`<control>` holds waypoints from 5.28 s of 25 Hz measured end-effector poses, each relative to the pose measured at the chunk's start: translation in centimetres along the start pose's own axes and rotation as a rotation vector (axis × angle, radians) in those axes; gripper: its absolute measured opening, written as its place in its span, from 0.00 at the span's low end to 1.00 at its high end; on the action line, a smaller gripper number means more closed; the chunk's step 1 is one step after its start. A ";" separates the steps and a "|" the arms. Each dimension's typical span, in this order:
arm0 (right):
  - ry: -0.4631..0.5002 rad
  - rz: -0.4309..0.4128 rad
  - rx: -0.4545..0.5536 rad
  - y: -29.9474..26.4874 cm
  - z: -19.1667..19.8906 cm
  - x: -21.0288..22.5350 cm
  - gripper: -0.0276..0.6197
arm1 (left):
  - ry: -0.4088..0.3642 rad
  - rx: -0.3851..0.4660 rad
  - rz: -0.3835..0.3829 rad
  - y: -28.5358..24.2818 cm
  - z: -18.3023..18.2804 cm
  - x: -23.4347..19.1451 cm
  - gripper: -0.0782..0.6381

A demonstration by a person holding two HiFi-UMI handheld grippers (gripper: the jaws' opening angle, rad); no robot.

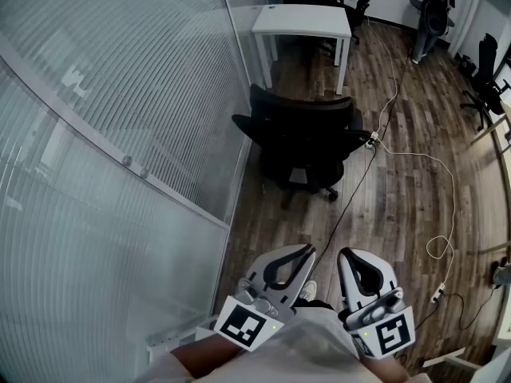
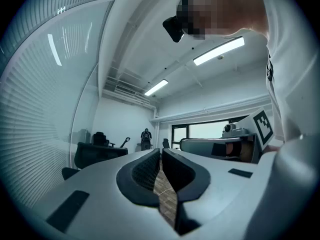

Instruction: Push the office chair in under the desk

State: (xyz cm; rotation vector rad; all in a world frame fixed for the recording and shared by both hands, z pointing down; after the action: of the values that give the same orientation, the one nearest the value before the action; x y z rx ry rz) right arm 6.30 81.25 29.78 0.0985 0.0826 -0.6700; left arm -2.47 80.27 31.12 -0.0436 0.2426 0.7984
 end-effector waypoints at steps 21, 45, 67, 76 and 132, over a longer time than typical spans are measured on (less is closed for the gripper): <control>0.006 -0.086 0.003 2.0 0.6 5.0 0.09 | -0.021 0.003 -0.039 -5.6 1.1 3.3 0.17; 0.024 -0.102 -0.008 -6.9 2.4 7.7 0.09 | -0.048 -0.002 -0.060 -8.9 0.0 -5.3 0.17; 0.087 -0.022 -0.161 -18.4 8.2 13.7 0.09 | -0.236 -0.169 -0.012 -14.0 0.9 -21.9 0.17; 0.306 0.025 -0.350 -20.1 13.0 20.7 0.10 | -0.348 -0.377 -0.053 -15.5 4.3 -31.3 0.17; 0.680 -0.226 -0.989 -29.5 30.3 33.3 0.30 | -0.858 -1.057 0.051 -24.9 15.1 -51.8 0.40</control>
State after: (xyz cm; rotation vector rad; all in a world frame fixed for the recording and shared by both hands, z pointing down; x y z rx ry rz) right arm 15.25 34.19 54.30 -0.6507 1.0754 -0.7326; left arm -16.44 28.37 56.47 -0.6727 -1.0095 0.8533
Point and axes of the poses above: the fingertips, and each gripper's own axes: y backward along the fingers, x to its right, z out of its underside, the point moved 3 cm from there along y, backward along the fingers, and after that the axes turned 7 degrees about y, right-handed, at the moved point
